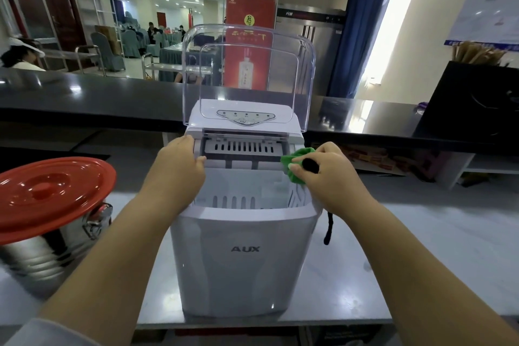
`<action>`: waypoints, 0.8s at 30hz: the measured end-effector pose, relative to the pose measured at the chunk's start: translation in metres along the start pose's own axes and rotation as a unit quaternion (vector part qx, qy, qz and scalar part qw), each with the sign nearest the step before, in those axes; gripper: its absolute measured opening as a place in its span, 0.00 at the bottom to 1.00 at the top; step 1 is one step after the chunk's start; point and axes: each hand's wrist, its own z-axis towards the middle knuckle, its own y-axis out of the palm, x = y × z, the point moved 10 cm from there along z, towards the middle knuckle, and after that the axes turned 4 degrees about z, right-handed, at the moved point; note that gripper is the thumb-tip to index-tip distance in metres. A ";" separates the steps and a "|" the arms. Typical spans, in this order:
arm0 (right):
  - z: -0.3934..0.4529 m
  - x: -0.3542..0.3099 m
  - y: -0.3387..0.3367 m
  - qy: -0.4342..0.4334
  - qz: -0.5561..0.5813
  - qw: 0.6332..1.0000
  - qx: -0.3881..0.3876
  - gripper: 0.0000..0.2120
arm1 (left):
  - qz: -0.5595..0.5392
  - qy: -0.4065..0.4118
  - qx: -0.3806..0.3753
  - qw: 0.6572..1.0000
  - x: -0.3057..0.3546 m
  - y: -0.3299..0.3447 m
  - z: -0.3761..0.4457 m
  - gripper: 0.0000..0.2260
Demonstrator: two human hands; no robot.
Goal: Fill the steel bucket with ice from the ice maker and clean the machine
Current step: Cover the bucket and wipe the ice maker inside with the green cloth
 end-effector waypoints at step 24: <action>-0.013 -0.003 -0.007 -0.004 -0.001 1.000 0.030 0.12 | -0.056 0.012 0.165 0.985 -0.010 -0.027 -0.019 0.10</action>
